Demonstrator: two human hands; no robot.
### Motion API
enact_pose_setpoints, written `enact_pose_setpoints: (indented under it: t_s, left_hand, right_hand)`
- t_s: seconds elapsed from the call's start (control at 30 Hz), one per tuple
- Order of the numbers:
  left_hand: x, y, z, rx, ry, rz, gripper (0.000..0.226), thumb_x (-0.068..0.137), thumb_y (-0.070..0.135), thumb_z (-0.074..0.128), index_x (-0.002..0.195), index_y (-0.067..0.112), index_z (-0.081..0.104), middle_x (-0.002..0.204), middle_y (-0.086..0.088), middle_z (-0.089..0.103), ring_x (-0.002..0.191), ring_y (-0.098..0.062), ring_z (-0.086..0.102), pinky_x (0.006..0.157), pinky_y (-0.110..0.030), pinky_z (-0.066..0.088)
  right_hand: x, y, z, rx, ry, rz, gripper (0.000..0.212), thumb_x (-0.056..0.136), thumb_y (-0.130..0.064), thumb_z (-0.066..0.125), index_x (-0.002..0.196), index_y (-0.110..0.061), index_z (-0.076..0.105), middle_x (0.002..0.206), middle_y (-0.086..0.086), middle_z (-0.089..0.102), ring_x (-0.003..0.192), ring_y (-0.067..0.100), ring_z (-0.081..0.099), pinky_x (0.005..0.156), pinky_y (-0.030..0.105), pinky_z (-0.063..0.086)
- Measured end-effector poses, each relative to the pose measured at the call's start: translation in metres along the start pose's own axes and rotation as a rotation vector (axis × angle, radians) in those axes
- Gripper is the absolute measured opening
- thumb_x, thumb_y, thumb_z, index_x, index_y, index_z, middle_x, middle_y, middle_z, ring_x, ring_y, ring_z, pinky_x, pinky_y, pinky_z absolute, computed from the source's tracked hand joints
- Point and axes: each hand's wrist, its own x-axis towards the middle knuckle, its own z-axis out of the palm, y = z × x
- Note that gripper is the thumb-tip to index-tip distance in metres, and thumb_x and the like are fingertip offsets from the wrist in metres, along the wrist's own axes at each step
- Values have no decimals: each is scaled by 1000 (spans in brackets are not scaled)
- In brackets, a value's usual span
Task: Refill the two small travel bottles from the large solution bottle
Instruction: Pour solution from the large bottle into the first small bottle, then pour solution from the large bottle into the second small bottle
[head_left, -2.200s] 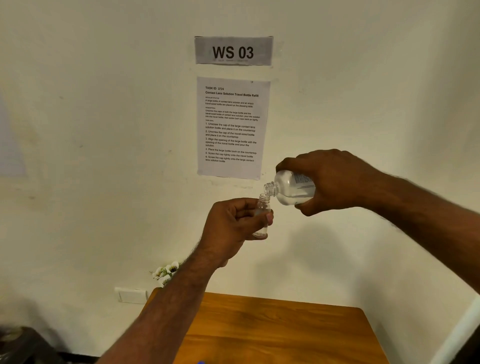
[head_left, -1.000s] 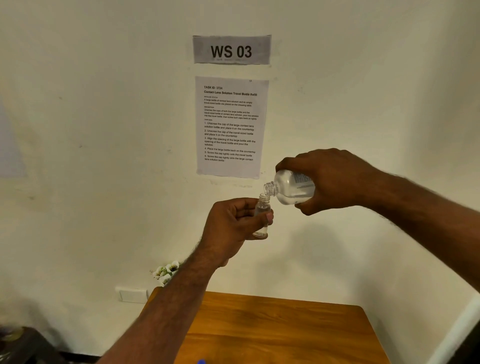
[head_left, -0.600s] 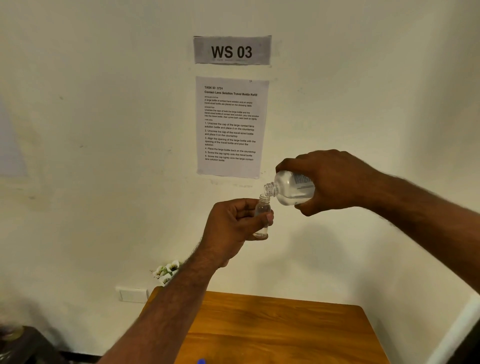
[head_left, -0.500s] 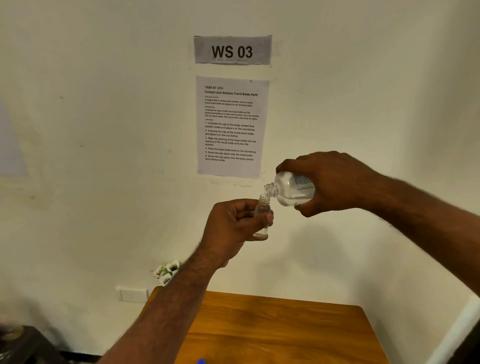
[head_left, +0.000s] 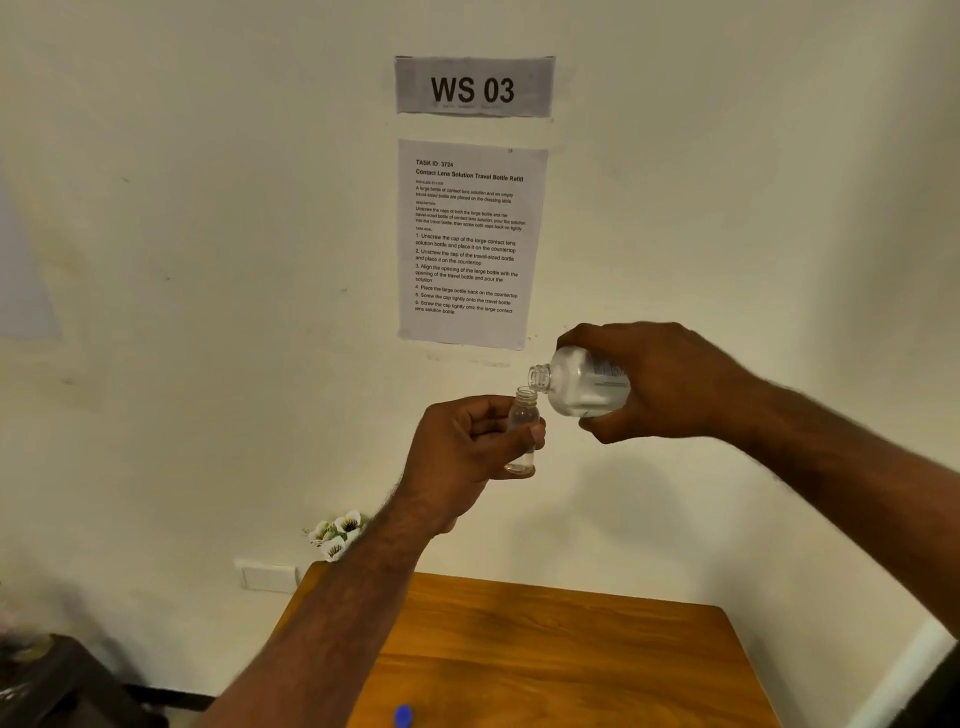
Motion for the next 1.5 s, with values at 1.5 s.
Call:
enact_pose_setpoints:
  t_s: [1.5]
  left_hand:
    - [-225, -374, -144, 689, -86, -649, 37, 74, 11, 85, 110, 12, 76, 108, -4, 73, 93, -16, 69, 86, -33, 57]
  right_hand:
    - [-212, -108, 300, 809, 95, 997, 77, 66, -34, 91, 132, -34, 51, 123, -12, 62, 112, 14, 60, 86, 30, 55]
